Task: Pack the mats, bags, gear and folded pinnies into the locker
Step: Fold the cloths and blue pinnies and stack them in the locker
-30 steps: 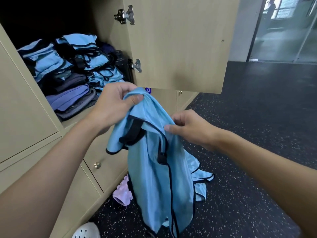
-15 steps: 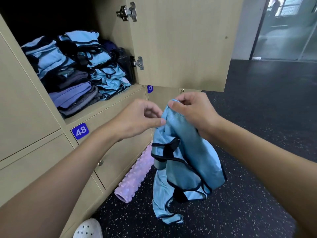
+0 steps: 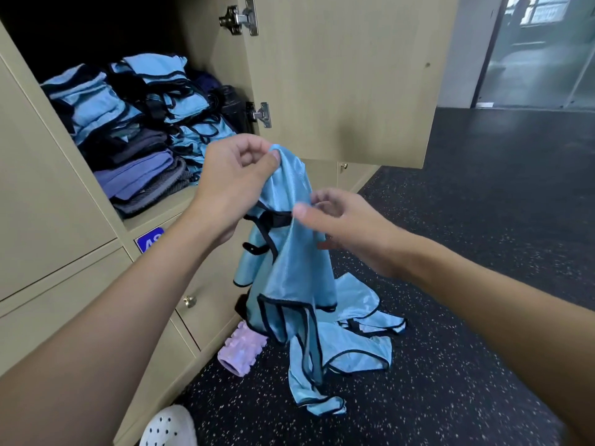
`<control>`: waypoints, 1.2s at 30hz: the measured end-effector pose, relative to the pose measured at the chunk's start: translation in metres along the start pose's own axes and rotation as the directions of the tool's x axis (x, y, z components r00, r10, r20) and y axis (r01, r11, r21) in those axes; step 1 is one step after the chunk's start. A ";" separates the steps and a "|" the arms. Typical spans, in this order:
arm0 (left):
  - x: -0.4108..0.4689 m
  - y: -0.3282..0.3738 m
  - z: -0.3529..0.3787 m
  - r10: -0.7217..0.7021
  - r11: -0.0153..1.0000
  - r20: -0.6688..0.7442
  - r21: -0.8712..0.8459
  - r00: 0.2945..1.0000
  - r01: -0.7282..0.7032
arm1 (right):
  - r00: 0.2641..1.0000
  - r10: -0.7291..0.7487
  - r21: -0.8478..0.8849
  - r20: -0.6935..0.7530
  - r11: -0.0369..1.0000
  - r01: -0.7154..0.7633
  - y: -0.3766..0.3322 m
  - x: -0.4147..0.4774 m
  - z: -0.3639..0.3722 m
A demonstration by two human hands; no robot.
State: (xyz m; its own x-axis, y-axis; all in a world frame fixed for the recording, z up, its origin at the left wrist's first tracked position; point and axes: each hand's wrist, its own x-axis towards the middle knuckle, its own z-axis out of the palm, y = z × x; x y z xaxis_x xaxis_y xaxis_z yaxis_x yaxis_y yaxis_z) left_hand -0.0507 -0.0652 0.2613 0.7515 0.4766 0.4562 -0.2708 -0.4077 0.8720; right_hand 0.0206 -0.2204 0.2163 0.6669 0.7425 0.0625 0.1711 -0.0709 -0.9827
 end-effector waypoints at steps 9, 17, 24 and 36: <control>0.005 -0.007 -0.017 -0.013 0.992 -0.114 0.126 0.993 0.028 | 0.958 -0.146 -0.289 -0.245 0.955 0.071 0.009 0.008 0.016; -0.017 -0.018 -0.009 -0.224 0.939 0.452 0.337 0.863 0.067 | 0.933 -0.074 -0.109 -0.353 0.993 0.037 0.002 0.010 0.003; -0.025 -0.018 0.010 -0.186 0.951 0.383 0.300 0.905 0.068 | 0.952 -0.021 0.012 -0.307 1.000 0.026 -0.001 0.004 -0.003; -0.008 -0.012 -0.009 -0.095 0.978 0.112 0.195 0.989 0.072 | 0.965 -0.038 -0.016 -0.260 0.999 0.035 -0.007 -0.003 -0.009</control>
State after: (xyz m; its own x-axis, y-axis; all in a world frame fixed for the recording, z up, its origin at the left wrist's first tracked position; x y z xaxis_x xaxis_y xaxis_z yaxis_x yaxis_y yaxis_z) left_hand -0.0587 -0.0566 0.2487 0.8364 0.4228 0.3487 -0.0936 -0.5168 0.8510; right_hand 0.0238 -0.2284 0.2245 0.8254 0.5460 0.1432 0.2060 -0.0551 -0.9770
